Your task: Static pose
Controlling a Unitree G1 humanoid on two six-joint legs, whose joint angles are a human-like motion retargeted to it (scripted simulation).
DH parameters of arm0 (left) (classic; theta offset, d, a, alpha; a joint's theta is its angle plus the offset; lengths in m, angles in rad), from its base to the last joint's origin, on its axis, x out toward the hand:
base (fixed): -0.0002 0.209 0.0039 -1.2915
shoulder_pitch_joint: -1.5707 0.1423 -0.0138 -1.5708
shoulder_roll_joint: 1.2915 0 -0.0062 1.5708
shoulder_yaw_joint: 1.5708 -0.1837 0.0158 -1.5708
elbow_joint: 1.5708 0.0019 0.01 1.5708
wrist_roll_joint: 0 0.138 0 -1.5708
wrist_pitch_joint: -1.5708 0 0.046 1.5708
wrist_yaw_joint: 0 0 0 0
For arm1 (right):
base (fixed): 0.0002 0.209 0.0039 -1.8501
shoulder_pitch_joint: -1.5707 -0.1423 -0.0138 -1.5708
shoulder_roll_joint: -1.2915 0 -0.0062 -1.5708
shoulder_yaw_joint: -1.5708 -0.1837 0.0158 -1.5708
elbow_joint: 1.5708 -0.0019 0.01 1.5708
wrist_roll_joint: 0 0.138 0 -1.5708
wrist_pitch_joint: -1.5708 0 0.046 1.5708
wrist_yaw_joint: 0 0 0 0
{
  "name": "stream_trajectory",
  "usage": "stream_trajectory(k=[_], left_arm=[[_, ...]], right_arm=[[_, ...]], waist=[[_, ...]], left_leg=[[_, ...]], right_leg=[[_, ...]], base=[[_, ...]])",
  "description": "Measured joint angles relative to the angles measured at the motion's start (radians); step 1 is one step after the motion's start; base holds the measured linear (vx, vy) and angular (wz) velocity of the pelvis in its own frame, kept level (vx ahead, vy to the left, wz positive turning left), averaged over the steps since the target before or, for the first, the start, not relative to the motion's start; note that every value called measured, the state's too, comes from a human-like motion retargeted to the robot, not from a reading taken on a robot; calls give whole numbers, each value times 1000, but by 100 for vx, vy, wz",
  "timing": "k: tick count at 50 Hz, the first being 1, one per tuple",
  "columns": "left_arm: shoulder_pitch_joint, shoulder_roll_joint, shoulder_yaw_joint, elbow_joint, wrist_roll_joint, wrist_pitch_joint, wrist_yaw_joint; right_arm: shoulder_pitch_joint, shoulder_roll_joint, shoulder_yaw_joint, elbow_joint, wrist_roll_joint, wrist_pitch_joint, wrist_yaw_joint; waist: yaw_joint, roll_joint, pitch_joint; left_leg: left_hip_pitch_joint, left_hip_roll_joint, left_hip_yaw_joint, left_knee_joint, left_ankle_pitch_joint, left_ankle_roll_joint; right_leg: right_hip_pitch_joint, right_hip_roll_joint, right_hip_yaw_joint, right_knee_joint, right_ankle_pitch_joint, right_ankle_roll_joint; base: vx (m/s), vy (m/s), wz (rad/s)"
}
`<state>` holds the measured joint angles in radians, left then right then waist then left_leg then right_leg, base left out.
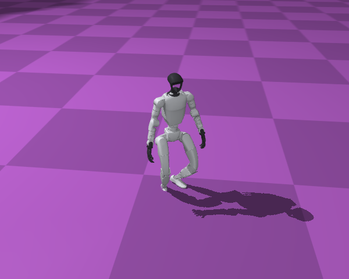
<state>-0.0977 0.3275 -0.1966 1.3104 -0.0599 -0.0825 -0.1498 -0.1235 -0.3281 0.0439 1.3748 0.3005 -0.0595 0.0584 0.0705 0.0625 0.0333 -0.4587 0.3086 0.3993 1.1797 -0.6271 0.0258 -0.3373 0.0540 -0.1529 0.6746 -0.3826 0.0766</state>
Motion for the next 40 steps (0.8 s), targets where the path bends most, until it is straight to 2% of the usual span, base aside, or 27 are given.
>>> stream_trajectory(k=[10,24,40], left_arm=[[3,-3,35,-3,40,3,12],[-10,11,94,-15,45,13,51],[-27,25,139,-8,45,21,76]], right_arm=[[23,-12,-30,14,-32,-5,-10],[13,3,-65,3,-64,0,-33],[-8,12,-102,-3,-102,14,-29]], waist=[[24,-10,-2],[29,-20,17],[17,-5,4]], left_leg=[[-49,-52,-19,-54,1,9],[-71,-23,-59,101,11,21],[-43,-14,-103,129,32,-26]], right_leg=[[14,-16,-7,-9,-39,-3],[-3,-14,-15,63,-72,-25],[15,17,-50,-4,-48,-40]], base=[[1,1,6],[0,0,0],[0,0,0]])
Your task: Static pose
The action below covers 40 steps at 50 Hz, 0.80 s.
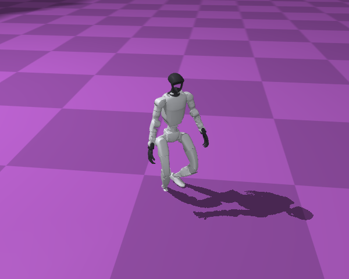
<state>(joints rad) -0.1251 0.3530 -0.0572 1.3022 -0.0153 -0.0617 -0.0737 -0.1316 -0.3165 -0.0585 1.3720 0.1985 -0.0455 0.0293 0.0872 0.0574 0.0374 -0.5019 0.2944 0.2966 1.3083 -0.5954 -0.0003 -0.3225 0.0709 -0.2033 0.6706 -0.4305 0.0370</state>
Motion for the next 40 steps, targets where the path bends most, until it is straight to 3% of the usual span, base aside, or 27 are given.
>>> stream_trajectory(k=[8,18,28,40], left_arm=[[2,-2,3,0,9,-5,-8],[-18,-5,20,-6,0,0,-33],[-27,-7,55,2,-27,13,-75],[-1,1,101,-2,-29,16,-123]], right_arm=[[9,2,-16,-4,-11,0,18],[8,-5,-50,-7,-3,8,43],[16,-63,-114,18,46,30,49],[52,-134,-201,43,98,47,46]], waist=[[-1,24,-13],[6,30,-23],[7,-9,-35],[-20,-65,-31]], left_leg=[[-14,22,-18,1,5,-25],[-125,42,-62,136,115,-48],[-396,83,-89,424,194,35],[-709,19,-138,710,257,104]], right_leg=[[-12,21,-25,-10,11,-5],[-68,24,-40,25,7,-24],[-155,-29,-49,90,-10,-41],[-195,-126,-57,148,-57,-58]], base=[[0,0,0],[-1,0,1],[-6,-4,21],[-3,-4,32]])
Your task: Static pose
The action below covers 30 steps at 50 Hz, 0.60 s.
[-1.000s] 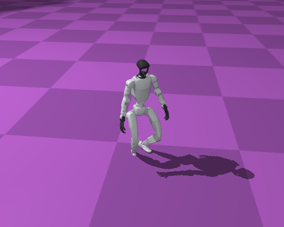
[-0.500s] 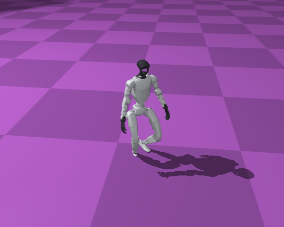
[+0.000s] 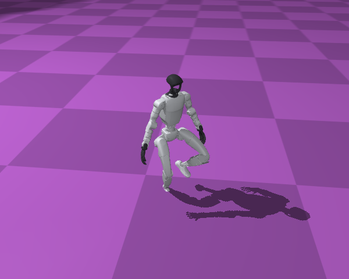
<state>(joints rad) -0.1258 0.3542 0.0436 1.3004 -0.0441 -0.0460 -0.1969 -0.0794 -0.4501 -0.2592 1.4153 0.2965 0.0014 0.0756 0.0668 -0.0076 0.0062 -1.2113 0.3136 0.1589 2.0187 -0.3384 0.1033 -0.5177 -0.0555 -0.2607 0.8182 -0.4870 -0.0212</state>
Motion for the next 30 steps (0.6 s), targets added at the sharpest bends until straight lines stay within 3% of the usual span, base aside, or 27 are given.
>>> stream_trajectory(k=[10,30], left_arm=[[46,3,30,-37,9,-9,-16],[116,6,26,-84,24,-36,-44]], right_arm=[[25,-33,-16,1,-18,7,0],[30,-51,23,-2,-22,-22,20]], waist=[[-3,-3,25],[21,40,61]], left_leg=[[-114,-81,-2,92,61,-7],[-203,-98,110,-57,76,-4]], right_leg=[[0,-49,9,63,-42,-12],[-9,-106,28,172,-95,13]], base=[[0,0,4],[0,0,0]])
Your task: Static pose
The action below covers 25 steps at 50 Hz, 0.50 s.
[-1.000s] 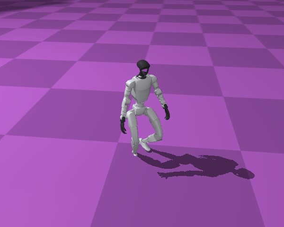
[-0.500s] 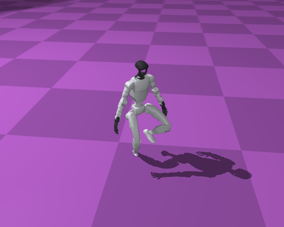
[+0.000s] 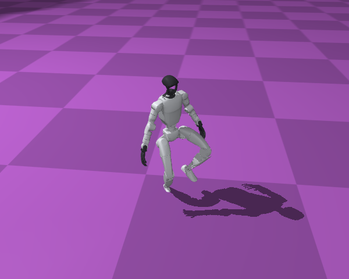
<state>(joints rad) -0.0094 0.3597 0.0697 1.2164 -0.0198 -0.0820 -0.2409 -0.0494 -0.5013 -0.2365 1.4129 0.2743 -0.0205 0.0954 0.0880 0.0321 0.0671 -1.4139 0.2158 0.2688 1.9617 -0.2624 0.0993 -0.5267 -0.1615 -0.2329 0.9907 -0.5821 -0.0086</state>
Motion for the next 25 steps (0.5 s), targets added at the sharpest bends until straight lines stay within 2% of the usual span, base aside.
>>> stream_trajectory(k=[10,25], left_arm=[[14,21,-2,43,22,10,-10],[30,19,33,111,-10,29,-8]], right_arm=[[5,38,-7,-24,5,-2,33],[52,22,-51,-16,3,23,49]], waist=[[5,-30,0],[-4,-86,-20]], left_leg=[[40,-11,-5,-34,23,-18],[152,39,-68,34,22,-22]], right_leg=[[29,11,13,-16,-4,1],[65,40,22,-63,-5,-8]], base=[[0,0,0],[0,0,0]])
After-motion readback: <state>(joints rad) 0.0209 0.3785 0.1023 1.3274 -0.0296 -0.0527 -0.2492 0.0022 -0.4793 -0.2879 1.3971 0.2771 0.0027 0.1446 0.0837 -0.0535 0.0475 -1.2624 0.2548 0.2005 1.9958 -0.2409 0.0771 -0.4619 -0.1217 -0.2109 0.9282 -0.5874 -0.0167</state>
